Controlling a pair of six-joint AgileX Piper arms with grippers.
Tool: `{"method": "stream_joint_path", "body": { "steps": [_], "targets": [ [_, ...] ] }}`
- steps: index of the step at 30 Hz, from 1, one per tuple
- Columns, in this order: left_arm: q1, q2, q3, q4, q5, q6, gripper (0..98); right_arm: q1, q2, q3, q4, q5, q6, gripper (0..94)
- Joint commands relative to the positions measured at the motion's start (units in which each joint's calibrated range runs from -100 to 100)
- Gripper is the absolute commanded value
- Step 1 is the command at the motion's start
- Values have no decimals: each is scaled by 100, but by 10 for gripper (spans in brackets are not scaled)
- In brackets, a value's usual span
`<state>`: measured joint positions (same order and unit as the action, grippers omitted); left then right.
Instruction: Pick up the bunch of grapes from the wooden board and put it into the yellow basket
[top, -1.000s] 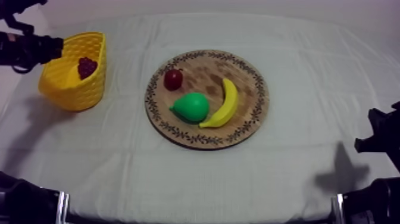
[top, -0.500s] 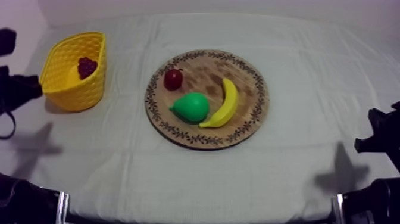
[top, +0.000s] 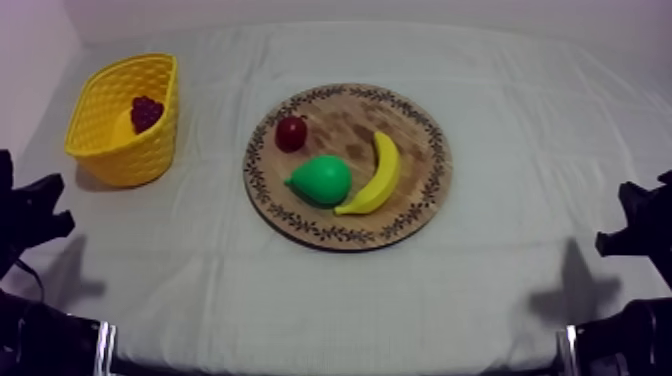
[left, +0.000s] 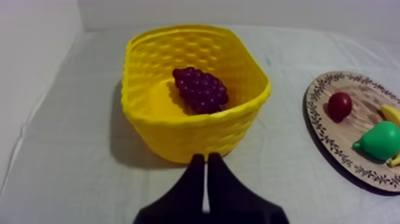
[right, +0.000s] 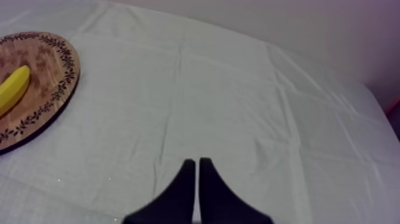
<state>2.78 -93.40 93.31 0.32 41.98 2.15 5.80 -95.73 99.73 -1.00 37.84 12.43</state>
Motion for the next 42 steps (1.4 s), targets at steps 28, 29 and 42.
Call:
{"method": "stream_joint_path", "body": {
  "steps": [28,29,42],
  "targets": [
    [14,-660,646,-259,-923,50,2,2,-2,4,0,-2,0,2],
    [14,-660,646,-259,-930,48,6,2,-2,4,0,-2,0,2],
    [15,-660,647,-232,-1065,156,18,2,-2,4,0,-2,0,2]
  ]
}}
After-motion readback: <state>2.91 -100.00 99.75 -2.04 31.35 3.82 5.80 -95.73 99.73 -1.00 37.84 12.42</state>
